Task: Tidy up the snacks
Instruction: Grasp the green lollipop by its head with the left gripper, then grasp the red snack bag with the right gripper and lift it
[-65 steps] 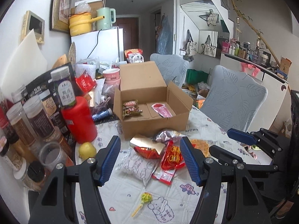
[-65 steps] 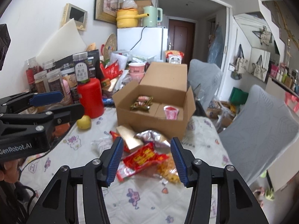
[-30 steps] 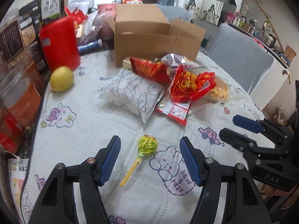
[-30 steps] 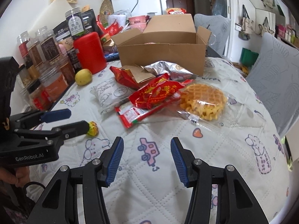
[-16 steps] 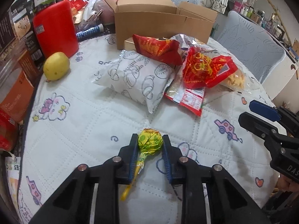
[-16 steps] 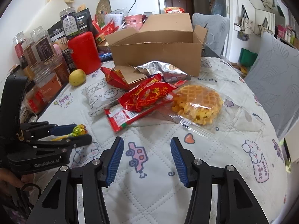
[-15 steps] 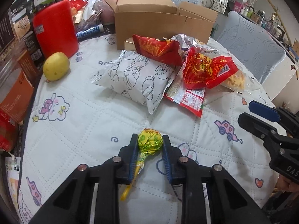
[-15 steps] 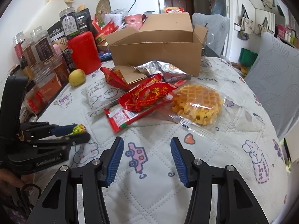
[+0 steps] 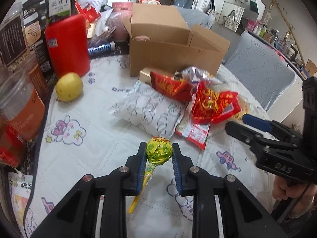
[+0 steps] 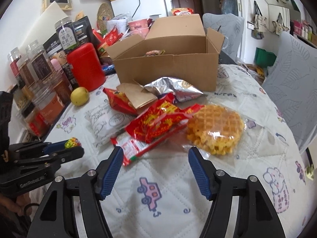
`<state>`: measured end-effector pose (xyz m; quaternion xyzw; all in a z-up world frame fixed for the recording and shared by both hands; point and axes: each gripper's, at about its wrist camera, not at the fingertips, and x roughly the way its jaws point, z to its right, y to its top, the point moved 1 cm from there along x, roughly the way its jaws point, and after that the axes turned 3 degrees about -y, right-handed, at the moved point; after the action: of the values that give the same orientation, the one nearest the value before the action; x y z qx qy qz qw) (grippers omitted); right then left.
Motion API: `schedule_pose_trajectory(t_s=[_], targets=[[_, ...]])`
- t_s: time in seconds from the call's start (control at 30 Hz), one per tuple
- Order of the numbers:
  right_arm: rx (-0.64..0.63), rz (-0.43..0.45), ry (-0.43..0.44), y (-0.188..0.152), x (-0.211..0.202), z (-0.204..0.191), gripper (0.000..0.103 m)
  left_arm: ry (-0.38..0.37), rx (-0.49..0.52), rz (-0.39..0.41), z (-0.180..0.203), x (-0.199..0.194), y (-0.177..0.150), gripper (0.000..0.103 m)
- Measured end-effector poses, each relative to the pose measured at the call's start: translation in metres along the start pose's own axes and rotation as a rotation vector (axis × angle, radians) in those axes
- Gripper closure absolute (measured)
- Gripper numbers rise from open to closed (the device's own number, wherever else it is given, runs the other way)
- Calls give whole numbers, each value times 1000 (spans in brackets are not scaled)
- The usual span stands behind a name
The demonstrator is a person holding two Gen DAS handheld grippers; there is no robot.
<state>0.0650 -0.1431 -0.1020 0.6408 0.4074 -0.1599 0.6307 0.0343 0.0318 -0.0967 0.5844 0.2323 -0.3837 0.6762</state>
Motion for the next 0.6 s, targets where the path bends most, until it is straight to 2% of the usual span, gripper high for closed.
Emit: schedule_pose_trajectory(t_s=[0.2,0.6], targets=[[25,-26,8,16,28,-1,35,6,-18,40,-6,-1,14,79],[77,-71,20,31,69,-5,35,29,-75,39,-26,7,24,79]])
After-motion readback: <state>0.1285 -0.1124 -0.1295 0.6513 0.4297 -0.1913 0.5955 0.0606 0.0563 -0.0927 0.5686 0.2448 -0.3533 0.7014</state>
